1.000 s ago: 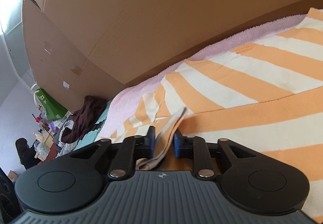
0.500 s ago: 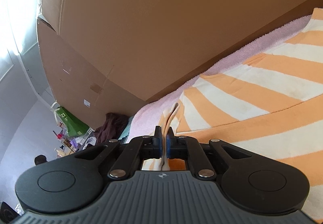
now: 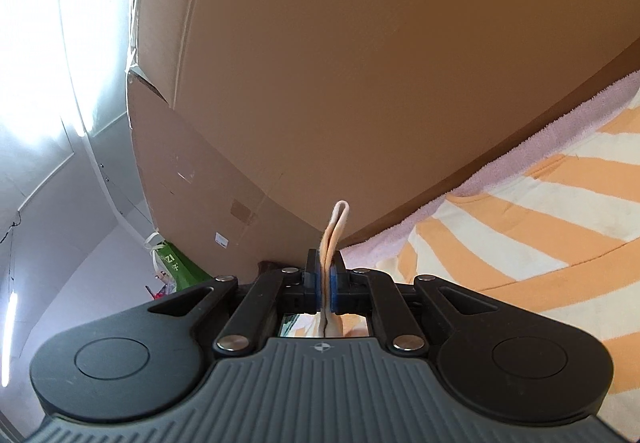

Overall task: Fold clothes
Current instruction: 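Close the right gripper on the cuff while the left gripper opens and releases it, then lift the striped sleeve high with the right gripper, stretching it over the shirt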

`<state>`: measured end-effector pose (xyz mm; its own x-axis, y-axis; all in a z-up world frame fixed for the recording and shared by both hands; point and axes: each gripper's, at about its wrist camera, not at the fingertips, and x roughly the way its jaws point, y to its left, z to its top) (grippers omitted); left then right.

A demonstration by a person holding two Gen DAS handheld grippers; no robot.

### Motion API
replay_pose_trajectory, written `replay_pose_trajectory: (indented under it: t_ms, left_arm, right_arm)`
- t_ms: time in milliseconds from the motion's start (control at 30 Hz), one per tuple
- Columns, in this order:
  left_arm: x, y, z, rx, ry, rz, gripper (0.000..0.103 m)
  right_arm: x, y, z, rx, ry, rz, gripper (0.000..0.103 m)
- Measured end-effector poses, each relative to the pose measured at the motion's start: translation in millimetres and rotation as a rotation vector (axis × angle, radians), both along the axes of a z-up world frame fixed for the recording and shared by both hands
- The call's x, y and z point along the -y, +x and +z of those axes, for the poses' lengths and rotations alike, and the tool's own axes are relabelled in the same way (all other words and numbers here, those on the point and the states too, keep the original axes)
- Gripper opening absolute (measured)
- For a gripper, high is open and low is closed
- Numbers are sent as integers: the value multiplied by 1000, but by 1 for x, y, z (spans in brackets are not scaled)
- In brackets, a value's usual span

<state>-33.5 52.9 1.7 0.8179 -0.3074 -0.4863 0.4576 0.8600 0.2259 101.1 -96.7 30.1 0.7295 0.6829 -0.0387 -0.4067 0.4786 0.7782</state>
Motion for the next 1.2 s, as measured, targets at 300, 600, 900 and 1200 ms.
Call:
replay_pose_trajectory:
  t_ms: [300, 600, 900, 1200]
  left_arm:
    - [-12, 10, 9, -9, -86, 65, 56]
    - [-53, 3, 15, -4, -194, 310, 56]
    - [-95, 69, 24, 104, -98, 351, 72]
    - [-130, 105, 7, -2, -285, 403, 72]
  right_arm:
    - [16, -2, 6, 49, 94, -5, 6]
    - [20, -7, 8, 84, 147, -13, 6]
    - [31, -12, 9, 129, 213, -54, 5]
    - [41, -10, 6, 95, 238, -115, 5]
